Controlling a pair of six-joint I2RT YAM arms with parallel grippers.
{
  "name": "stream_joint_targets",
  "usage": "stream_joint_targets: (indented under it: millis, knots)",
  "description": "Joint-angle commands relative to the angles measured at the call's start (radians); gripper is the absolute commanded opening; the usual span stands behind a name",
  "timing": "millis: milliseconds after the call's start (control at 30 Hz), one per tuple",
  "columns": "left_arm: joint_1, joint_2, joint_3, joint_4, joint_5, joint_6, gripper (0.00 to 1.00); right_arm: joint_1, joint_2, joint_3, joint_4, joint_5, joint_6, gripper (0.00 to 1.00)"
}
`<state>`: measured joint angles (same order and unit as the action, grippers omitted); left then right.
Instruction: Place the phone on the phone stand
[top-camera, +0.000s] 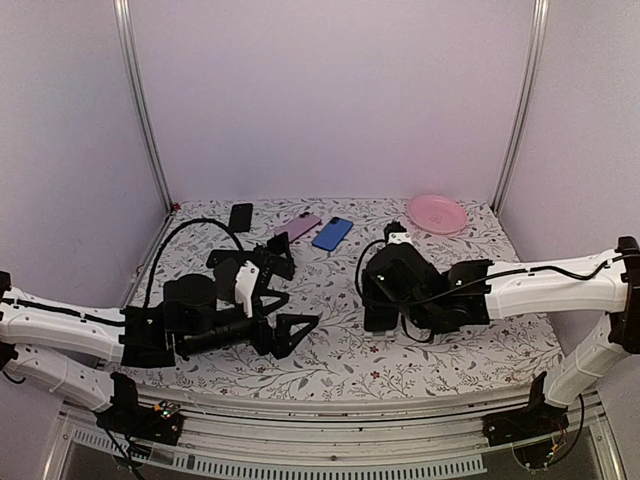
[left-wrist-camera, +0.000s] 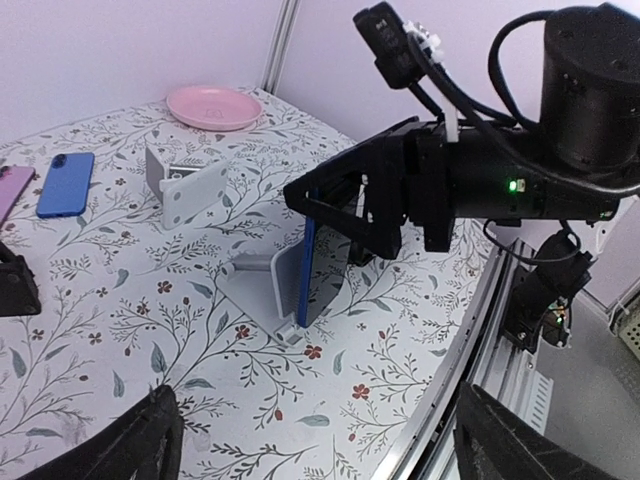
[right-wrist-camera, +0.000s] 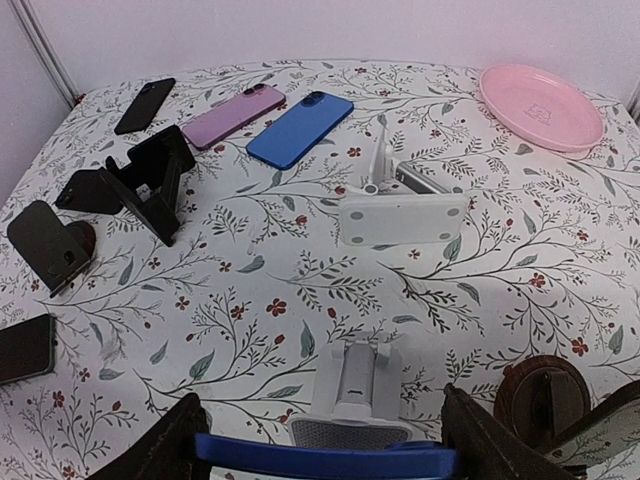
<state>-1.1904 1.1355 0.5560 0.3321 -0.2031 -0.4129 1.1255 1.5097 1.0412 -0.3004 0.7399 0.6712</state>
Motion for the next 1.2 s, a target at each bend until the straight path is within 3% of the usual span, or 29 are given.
stream_joint_targets:
  millis: [0,700,1167]
  knots:
    - [0.014,0.007,0.001,-0.016,-0.005,-0.001,0.94,-0.016,0.031,0.036,0.021,0.046,-0.003,0.53]
    - [0.014,0.039,0.002,0.012,0.018,-0.010,0.94,-0.046,0.132,0.043,0.023,0.041,0.130,0.53]
    - [0.016,0.033,-0.008,0.013,0.019,-0.013,0.94,-0.048,0.169,0.019,0.023,0.059,0.112,0.54]
